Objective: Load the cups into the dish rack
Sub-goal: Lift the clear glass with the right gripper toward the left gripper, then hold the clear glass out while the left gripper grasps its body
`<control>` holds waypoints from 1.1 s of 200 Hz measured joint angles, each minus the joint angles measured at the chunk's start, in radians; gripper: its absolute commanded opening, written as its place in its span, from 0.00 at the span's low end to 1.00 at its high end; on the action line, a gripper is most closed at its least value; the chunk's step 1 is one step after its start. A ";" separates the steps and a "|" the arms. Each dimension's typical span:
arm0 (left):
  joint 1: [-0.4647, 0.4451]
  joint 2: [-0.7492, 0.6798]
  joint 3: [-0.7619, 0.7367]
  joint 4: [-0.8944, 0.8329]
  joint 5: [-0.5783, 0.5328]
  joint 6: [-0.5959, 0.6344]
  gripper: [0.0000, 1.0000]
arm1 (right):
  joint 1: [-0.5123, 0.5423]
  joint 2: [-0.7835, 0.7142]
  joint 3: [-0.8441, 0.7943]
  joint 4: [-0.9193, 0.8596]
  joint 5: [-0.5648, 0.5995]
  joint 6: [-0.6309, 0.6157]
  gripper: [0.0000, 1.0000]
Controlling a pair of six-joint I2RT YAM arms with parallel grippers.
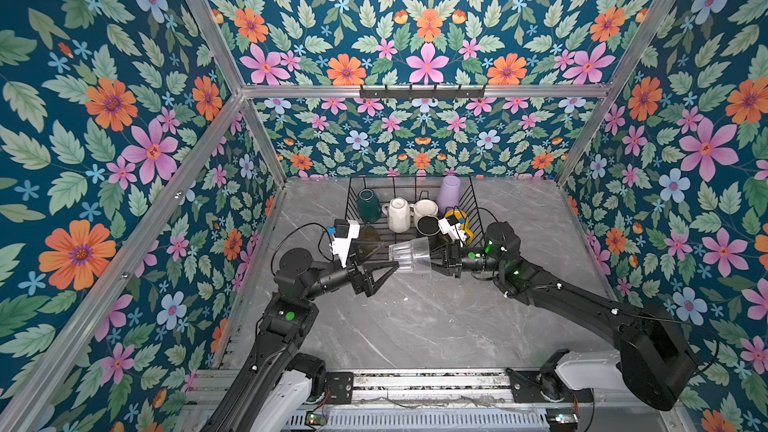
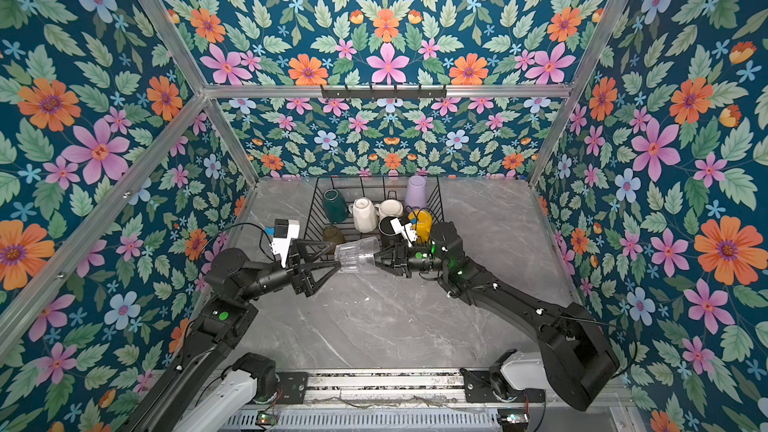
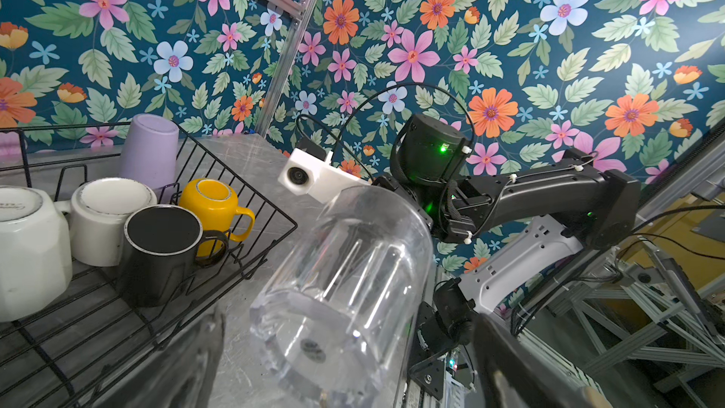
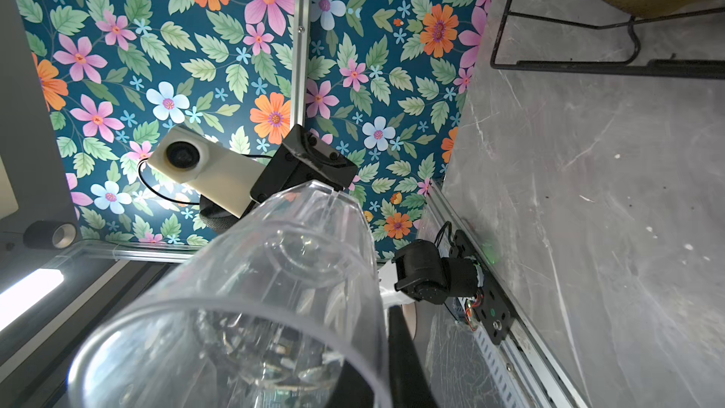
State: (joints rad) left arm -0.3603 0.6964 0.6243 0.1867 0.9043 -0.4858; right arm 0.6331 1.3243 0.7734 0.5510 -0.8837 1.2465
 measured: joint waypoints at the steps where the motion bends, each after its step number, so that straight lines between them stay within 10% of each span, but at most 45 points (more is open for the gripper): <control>1: 0.000 0.000 0.000 0.000 0.001 0.000 1.00 | 0.000 0.000 0.000 0.000 0.000 0.000 0.00; 161: 0.000 0.037 -0.010 0.065 0.065 -0.004 1.00 | 0.092 0.156 0.131 0.118 -0.033 0.043 0.00; 220: 0.000 0.058 -0.018 0.104 0.099 -0.013 0.86 | 0.106 0.176 0.136 0.141 -0.037 0.063 0.00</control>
State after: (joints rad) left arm -0.3603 0.7540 0.6060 0.2909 1.0035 -0.4988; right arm 0.7387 1.5005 0.9092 0.6922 -0.9203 1.3094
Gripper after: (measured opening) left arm 0.878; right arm 0.075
